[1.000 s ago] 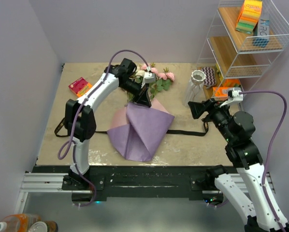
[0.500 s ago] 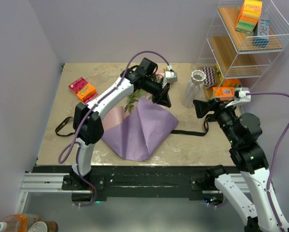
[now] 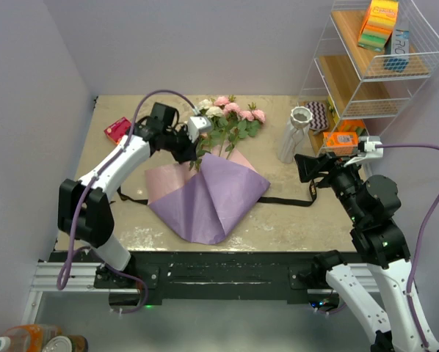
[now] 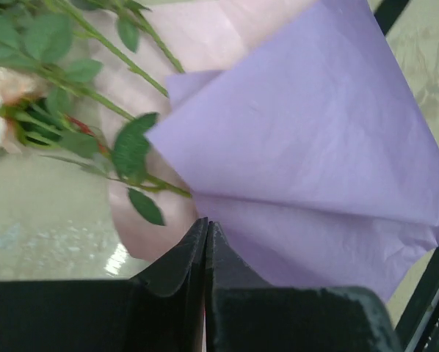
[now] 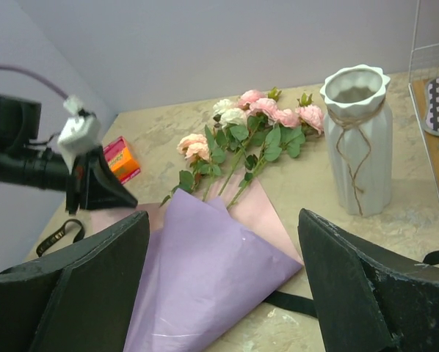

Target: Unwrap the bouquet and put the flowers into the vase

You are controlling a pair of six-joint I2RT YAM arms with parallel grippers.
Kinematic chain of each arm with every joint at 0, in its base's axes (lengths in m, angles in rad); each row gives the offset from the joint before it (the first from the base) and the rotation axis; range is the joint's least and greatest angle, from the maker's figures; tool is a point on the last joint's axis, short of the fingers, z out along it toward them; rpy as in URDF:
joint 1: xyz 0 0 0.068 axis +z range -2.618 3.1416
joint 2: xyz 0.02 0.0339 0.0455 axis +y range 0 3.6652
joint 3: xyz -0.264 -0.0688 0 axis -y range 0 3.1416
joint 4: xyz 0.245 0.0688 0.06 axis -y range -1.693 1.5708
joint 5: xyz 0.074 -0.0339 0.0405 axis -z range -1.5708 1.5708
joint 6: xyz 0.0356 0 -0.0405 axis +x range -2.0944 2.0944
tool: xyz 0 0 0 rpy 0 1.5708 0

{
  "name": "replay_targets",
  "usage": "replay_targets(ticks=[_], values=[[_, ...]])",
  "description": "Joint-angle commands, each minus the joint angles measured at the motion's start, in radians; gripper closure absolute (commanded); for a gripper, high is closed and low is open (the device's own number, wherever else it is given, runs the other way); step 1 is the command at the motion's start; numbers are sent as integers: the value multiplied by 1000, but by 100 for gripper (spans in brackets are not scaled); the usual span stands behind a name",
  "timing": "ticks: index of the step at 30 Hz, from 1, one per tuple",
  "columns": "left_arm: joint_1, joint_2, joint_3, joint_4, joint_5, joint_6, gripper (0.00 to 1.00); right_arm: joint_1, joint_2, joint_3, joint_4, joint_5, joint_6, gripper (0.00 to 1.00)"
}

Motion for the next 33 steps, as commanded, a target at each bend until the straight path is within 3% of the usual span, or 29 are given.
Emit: replay_targets(ticks=[1,17,22,28,33], values=[[-121,-120,-182,70,-124,121,96,-4,-8,-30,66,-27,14,14],[-80,41,-222,113,-307,38,92,-3,-34,-44,57,-19,11,14],[-78,59,-184,53,-220,43,85,-3,-36,-39,53,-18,5,14],[-71,64,-153,-22,-106,71,66,-3,-36,-41,57,-27,7,14],[-55,70,-156,-8,-123,57,56,-3,-40,-41,57,-33,4,14]])
